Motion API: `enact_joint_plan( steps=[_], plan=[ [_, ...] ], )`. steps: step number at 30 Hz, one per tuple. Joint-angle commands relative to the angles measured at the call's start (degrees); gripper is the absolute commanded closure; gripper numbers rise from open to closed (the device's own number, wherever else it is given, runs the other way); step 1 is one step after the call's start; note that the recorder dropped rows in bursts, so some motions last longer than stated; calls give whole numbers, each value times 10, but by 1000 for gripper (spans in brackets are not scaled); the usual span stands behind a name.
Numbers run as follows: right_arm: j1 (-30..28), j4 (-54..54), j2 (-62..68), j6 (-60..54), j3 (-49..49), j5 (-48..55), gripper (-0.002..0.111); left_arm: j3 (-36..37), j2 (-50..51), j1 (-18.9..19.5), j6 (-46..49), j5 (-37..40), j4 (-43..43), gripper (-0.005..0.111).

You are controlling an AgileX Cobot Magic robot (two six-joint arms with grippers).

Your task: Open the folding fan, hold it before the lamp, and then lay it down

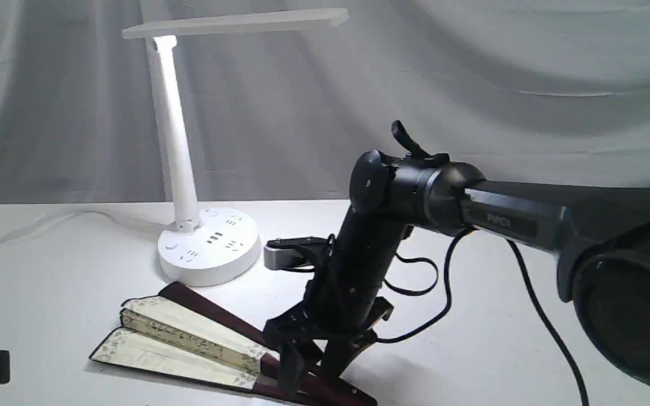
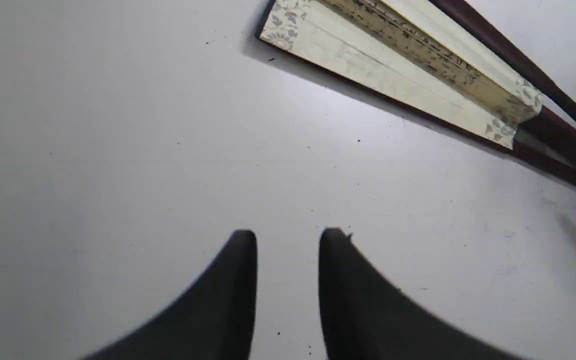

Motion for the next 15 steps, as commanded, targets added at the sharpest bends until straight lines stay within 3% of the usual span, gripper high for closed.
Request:
enact_joint_plan(
  steps=[1,10,15],
  plan=[
    [-14,-1,-11,-13,3,3,51,-3,0,-3,-1,-1,-6,85],
    [-31,26,-11,-39,3,3,51,-3,0,-3,-1,-1,-7,85],
    [-45,66,-11,-41,3,-57,51,-3,0,-3,-1,7,-7,85]
  ],
)
